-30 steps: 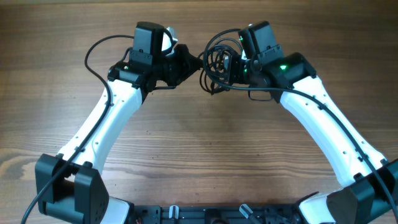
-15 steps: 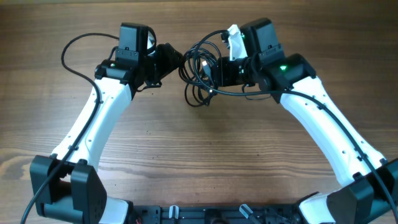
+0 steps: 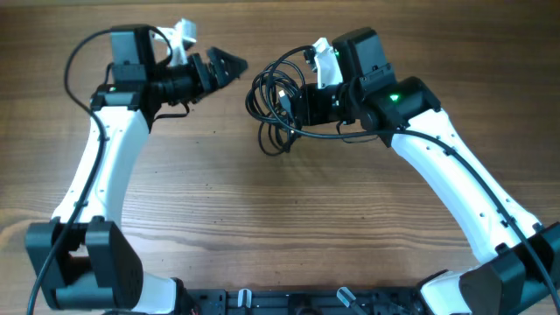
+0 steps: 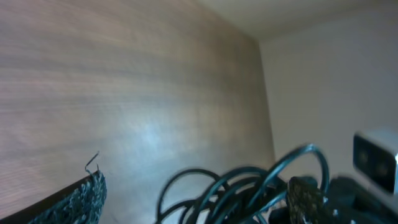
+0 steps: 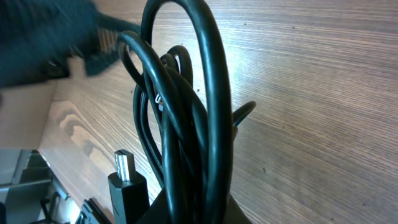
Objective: Untangle cables
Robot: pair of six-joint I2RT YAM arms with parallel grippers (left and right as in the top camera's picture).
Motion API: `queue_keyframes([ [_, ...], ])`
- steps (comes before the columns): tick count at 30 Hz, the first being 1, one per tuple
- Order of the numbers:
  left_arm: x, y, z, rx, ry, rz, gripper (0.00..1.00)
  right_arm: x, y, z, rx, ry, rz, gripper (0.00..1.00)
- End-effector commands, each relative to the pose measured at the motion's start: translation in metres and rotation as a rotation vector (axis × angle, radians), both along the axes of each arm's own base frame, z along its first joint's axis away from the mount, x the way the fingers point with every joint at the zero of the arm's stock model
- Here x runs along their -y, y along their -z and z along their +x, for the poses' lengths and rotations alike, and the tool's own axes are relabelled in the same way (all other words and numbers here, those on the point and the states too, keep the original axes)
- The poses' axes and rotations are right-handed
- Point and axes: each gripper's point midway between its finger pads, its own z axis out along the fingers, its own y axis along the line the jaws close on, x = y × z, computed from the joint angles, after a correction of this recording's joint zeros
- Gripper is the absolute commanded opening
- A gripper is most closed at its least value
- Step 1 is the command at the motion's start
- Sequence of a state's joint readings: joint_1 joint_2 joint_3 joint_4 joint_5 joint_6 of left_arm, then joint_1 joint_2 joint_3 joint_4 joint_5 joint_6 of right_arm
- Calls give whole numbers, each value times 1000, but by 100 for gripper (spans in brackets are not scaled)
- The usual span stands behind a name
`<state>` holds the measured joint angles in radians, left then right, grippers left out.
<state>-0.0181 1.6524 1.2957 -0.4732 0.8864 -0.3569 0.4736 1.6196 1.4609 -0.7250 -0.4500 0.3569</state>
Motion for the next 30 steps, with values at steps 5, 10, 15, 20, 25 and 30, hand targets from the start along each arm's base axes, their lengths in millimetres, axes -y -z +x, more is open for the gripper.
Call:
queue_keyframes([
  [5, 39, 14, -18, 21, 225, -72, 92, -8, -2, -7, -10, -48, 27, 6],
  [10, 41, 19, -18, 12, 231, -70, 85, -10, -4, -9, -18, -64, 46, 6],
  [15, 56, 38, -18, -12, 231, 4, 69, -18, -9, -17, -37, -109, 98, 6],
  [20, 70, 45, -21, -9, 241, 55, 58, -24, -15, -22, -52, -141, 142, 6],
  [25, 79, 51, -24, -6, 245, 99, 48, -34, -28, -26, -58, -178, 221, 6],
  [30, 59, 69, -6, -123, 37, 191, 21, -19, -12, -12, -57, -56, 120, 6],
])
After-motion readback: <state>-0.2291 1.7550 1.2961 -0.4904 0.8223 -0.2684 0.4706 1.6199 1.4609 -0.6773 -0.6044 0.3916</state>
